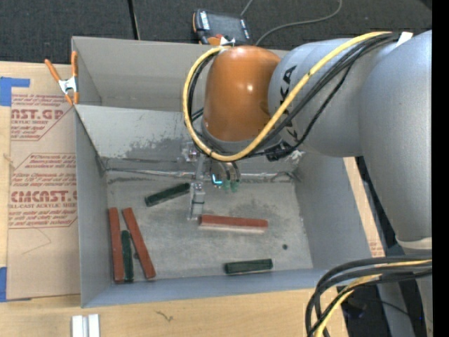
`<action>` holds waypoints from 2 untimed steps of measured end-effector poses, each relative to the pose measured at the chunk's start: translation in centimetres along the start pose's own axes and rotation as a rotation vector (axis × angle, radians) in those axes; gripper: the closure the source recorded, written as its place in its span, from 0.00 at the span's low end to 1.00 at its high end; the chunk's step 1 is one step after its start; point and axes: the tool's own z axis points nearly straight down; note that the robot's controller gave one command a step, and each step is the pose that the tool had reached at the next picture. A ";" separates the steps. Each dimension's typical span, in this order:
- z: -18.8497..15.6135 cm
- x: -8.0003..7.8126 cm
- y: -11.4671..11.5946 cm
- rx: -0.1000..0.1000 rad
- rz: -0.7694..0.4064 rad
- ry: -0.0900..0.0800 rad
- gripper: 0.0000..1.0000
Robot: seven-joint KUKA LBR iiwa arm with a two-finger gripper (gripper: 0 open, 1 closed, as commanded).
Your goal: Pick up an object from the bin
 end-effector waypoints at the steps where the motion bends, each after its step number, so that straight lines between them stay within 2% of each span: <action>1: 10.2 0.6 -2.6 0.001 -0.113 -0.006 0.00; 2: 9.8 -1.7 1.5 -0.002 -0.121 -0.011 0.00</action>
Offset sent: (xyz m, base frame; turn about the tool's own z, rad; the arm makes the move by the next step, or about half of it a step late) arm -0.0060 -0.0253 -0.0988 -0.1135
